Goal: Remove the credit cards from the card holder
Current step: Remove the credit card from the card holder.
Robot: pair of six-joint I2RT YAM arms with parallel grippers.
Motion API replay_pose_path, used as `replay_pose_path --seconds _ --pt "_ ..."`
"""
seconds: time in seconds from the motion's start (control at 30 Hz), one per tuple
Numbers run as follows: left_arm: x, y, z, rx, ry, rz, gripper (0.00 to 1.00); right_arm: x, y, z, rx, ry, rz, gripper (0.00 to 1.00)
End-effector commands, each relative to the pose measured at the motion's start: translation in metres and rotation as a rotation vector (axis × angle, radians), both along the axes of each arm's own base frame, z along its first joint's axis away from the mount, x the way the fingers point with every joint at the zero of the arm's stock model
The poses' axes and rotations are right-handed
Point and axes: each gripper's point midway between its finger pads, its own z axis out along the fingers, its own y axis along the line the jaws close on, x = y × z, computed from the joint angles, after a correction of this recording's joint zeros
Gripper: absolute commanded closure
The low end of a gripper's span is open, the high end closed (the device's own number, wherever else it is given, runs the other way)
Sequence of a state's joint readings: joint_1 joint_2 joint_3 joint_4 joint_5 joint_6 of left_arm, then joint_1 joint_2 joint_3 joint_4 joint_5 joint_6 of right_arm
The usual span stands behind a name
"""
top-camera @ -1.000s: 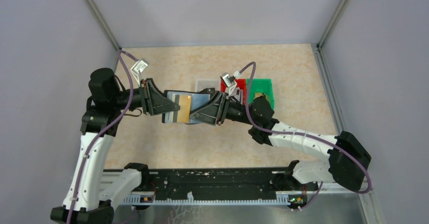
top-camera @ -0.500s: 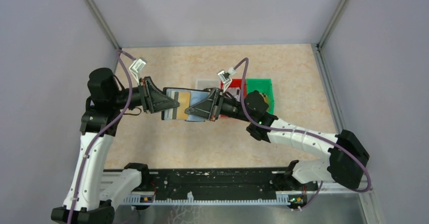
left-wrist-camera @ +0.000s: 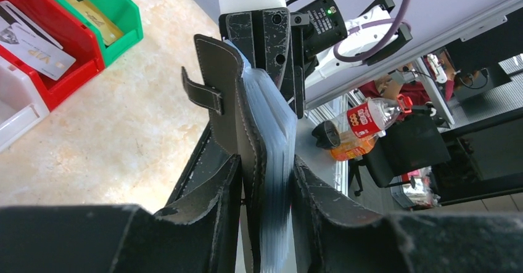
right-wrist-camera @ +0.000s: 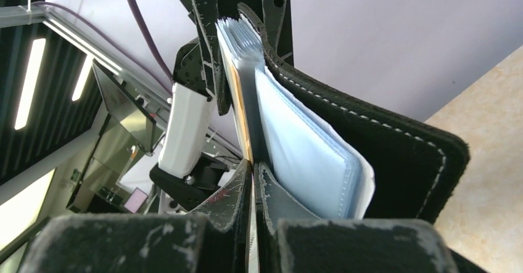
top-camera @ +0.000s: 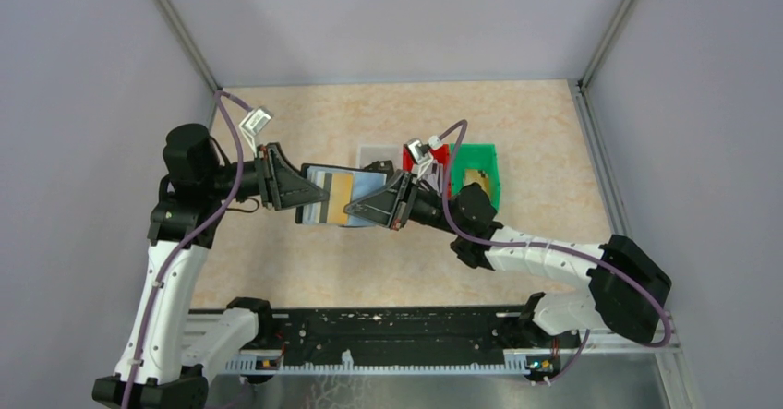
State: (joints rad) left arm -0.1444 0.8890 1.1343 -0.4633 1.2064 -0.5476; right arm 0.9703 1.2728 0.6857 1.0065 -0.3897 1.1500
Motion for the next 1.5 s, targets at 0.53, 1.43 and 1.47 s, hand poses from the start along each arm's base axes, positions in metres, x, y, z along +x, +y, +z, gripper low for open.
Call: replay_pose_path --seconds 0.53,1.43,1.47 --pt "-0.013 -0.002 0.016 -0.038 -0.035 -0.07 0.77 -0.005 -0.014 0.009 0.065 -0.01 -0.023 1.0" --pt "-0.006 -0.001 0.015 -0.016 -0.06 -0.033 1.0 0.004 -0.06 0.012 0.0 -0.067 -0.075 1.0" --pt "-0.005 -0.001 0.014 -0.015 -0.06 -0.03 1.0 0.006 -0.066 0.007 -0.032 -0.061 -0.09 1.0"
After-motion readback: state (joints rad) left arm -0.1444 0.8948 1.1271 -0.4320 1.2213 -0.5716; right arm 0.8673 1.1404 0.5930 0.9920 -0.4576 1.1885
